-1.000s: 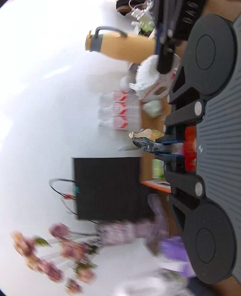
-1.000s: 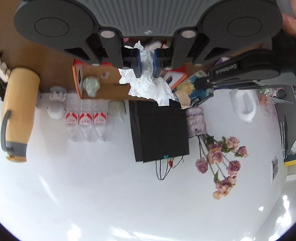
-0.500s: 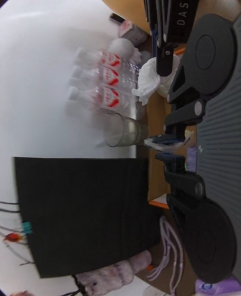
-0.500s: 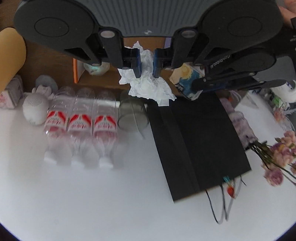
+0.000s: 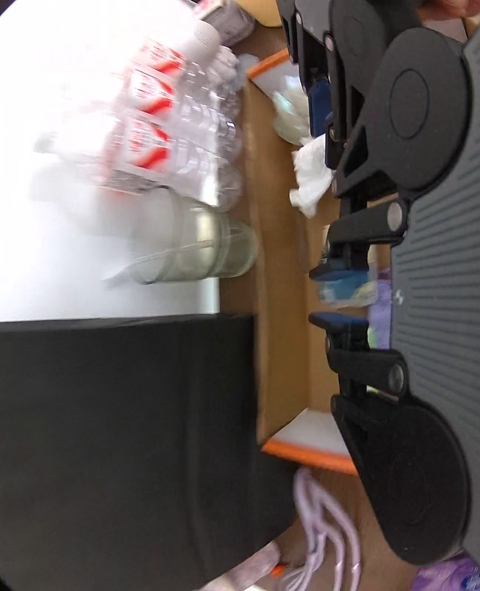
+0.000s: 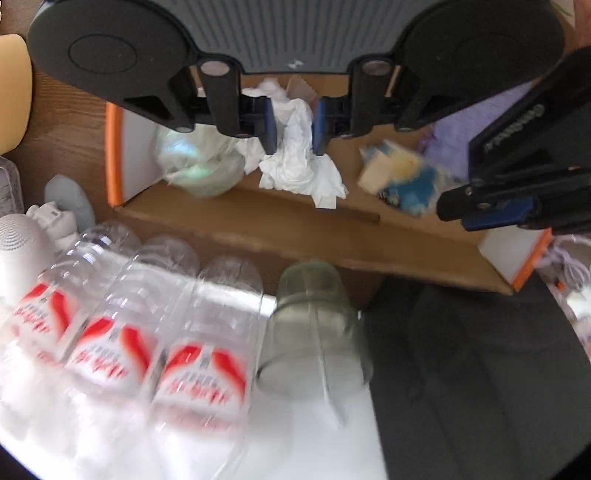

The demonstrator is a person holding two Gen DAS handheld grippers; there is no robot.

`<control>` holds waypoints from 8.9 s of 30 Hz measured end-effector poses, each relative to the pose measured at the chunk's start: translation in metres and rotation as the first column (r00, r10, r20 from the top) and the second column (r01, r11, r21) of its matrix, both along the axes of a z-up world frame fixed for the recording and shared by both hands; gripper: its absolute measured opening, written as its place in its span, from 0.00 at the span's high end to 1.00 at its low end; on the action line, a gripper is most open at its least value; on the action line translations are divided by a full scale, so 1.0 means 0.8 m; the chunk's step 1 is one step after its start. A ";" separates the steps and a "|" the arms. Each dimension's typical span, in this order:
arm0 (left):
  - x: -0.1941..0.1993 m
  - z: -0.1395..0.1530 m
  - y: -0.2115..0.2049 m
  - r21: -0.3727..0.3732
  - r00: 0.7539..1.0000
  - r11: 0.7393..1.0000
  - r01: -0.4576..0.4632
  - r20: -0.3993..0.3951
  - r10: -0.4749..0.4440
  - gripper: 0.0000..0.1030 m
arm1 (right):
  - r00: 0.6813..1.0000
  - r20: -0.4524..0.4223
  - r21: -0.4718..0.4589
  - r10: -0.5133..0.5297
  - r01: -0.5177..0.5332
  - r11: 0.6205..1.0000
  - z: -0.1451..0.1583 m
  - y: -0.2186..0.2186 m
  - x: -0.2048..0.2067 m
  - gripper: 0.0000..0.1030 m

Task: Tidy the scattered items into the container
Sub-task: 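Carry both items into the cardboard box and open both tools, then grasp the red rose with the left tool while the right tool grasps the white round lid, then lift the red rose and white lid off the desk with both tools, then carry the rose and lid over the cardboard box and open both tools, then grasp the plush sheep toy with the left tool while the right tool grasps the cotton-buds box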

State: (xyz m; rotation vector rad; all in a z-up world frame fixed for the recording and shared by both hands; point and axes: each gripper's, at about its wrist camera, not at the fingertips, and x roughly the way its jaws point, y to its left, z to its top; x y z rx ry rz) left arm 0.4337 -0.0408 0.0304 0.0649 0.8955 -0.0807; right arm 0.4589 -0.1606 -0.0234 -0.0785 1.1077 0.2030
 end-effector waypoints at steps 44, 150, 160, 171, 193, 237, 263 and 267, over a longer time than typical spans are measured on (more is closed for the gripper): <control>-0.561 0.023 0.113 -0.155 0.877 0.988 0.012 0.476 0.064 0.00 | 0.738 0.665 0.150 -0.115 0.019 0.988 0.085 -0.062 -0.545 0.13; -0.577 -0.102 0.048 0.014 0.929 0.965 0.260 0.269 -0.254 0.30 | 0.902 0.428 0.076 0.060 -0.101 0.992 -0.059 -0.014 -0.615 0.51; -0.578 -0.108 0.051 -0.022 0.946 0.971 0.239 0.232 -0.228 0.59 | 0.898 0.434 0.075 0.075 -0.119 0.990 -0.059 -0.015 -0.616 0.63; -0.628 -0.071 0.052 -0.018 0.914 0.982 0.187 0.370 -0.167 0.61 | 0.866 0.500 0.116 -0.002 -0.065 0.991 -0.040 -0.020 -0.648 0.64; -0.339 0.079 0.022 -0.094 0.849 0.984 0.153 0.522 -0.082 0.61 | 0.745 0.632 0.324 -0.214 -0.002 0.946 0.138 -0.081 -0.412 0.63; -0.285 0.069 0.059 -0.021 0.898 0.999 -0.037 0.439 0.042 0.08 | 0.915 0.390 0.134 -0.102 0.054 0.990 0.109 -0.045 -0.274 0.36; -0.631 -0.070 0.027 -0.037 0.936 0.997 0.073 0.348 -0.056 0.00 | 0.860 0.478 0.160 -0.177 0.113 0.981 -0.015 -0.051 -0.628 0.27; -0.621 -0.066 0.007 -0.022 0.926 0.991 0.135 0.358 -0.119 0.00 | 0.849 0.473 0.210 -0.237 0.152 0.966 -0.019 -0.064 -0.641 0.27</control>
